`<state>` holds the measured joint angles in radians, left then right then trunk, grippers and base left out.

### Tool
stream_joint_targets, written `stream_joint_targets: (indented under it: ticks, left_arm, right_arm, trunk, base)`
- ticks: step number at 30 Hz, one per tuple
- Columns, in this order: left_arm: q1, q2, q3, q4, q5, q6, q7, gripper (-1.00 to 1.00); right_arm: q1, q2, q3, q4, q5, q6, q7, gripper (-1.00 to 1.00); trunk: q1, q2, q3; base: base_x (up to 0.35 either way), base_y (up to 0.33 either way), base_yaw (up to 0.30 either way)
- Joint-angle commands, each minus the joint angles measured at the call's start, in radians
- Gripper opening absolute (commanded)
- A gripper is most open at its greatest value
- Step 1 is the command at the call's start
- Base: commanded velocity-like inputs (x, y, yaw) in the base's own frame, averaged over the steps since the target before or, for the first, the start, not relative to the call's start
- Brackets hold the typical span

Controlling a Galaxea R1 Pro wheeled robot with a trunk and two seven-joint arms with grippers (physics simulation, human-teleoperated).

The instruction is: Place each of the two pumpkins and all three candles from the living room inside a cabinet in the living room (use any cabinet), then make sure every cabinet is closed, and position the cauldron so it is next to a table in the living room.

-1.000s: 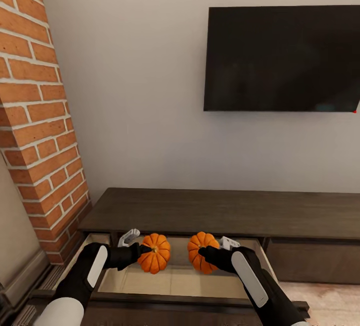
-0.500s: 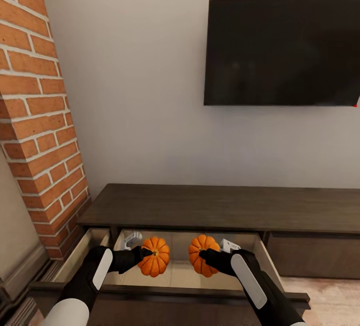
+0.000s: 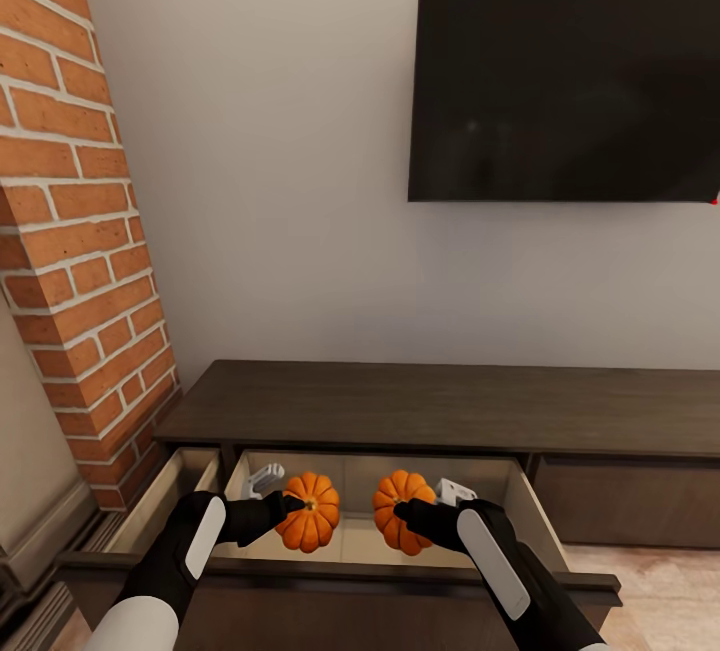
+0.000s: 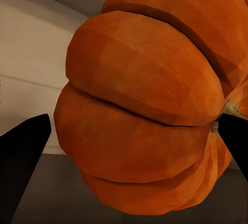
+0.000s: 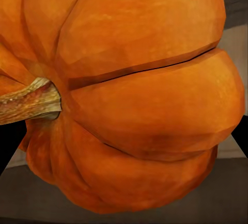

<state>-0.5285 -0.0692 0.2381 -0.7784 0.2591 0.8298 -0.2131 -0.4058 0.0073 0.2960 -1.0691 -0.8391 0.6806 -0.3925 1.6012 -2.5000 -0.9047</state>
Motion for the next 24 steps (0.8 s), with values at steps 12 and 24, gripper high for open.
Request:
stream_joint_targets:
  ticks: [12,24]
  left_arm:
    - [-0.001,-0.001,0.005,-0.002,-0.001,0.008,-0.007,-1.00]
    - [-0.001,0.000,0.004,-0.002,-0.003,0.008,-0.007,-1.00]
  right_arm:
    - [0.000,0.000,0.002,-0.001,-0.011,0.001,-0.011,-1.00]
    - [0.000,0.000,0.002,0.001,-0.012,0.001,-0.011,-1.00]
  trunk:
    - [0.000,-0.001,-0.001]
    - [0.000,-0.001,-0.001]
  base:
    - [0.078,0.000,0.000]
    - [0.063,0.000,0.000]
